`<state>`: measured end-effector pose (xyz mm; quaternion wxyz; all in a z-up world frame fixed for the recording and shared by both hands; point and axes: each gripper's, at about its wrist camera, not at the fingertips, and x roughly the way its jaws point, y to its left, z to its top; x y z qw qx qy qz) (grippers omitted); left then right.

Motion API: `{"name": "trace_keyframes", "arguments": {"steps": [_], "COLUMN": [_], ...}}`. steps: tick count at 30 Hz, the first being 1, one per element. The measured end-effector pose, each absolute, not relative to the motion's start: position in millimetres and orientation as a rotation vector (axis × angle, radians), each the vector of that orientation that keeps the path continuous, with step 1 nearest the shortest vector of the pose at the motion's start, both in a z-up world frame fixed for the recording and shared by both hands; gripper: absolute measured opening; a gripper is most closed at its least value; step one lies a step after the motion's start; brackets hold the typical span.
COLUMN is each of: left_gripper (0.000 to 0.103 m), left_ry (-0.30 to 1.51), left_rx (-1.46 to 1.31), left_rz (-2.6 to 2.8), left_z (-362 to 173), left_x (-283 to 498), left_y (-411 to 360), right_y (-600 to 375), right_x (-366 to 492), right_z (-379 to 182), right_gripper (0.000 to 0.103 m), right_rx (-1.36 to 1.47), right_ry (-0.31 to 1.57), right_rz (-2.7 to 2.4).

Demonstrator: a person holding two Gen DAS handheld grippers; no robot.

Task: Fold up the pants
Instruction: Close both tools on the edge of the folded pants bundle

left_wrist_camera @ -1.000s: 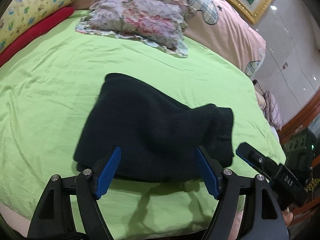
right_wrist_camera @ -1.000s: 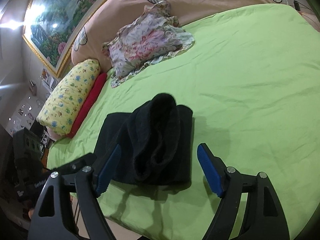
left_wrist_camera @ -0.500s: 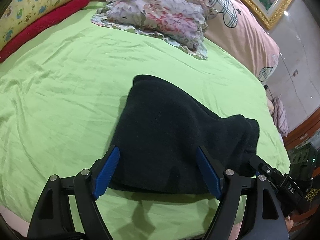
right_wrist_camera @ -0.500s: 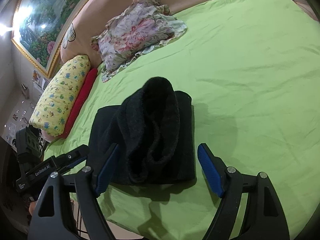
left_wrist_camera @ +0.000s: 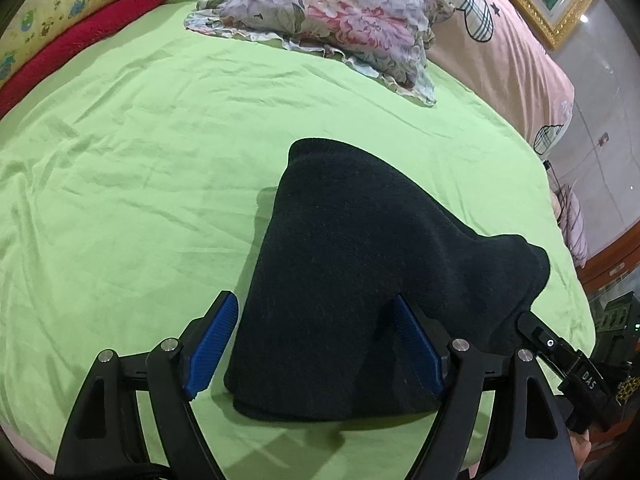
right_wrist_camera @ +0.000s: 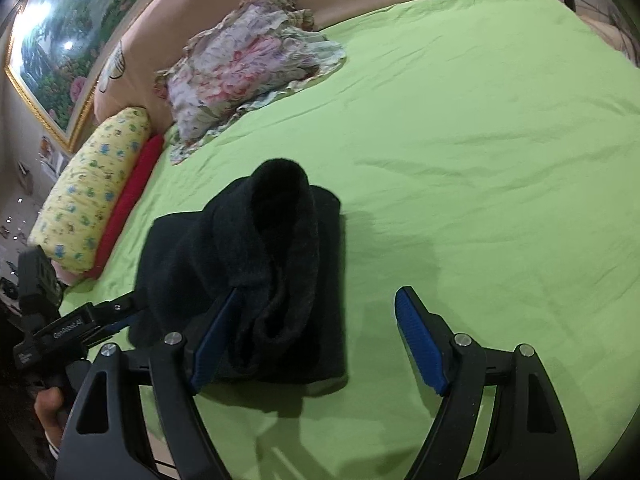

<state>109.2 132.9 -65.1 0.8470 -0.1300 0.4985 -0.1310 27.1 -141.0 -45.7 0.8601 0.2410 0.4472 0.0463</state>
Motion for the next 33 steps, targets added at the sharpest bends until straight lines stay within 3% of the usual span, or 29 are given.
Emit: {"name": "trace_keyframes", "arguments": {"steps": [10,15,22,28,33], "left_gripper": [0.084,0.084,0.084,0.072,0.051], "left_ry": [1.063,1.063,1.041,1.009,0.991], "left_rx": [-0.296,-0.306,-0.262,-0.183,-0.158], "left_rz": [-0.279,-0.284,-0.279,-0.264,-0.268], "left_z": [-77.6,-82.8,-80.1,-72.0,-63.0], "left_x": [126.3,127.8,126.4,121.1,113.9], "left_y": [128.5,128.8,118.2,103.7,98.9], "right_y": [-135.2,-140.1,-139.0,-138.7,-136.6], "right_x": [35.1,40.0,40.8,44.0,41.7], "right_z": [-53.8,-69.0,-73.0,-73.9,-69.1], "right_gripper": [0.078,0.061,0.060,0.057,0.048], "right_rx": [0.490,0.653,0.679,0.680,0.666], "right_ry": [0.952,0.965,0.955,0.948,0.933], "right_rz": [0.113,0.229,0.251,0.259,0.272]}}
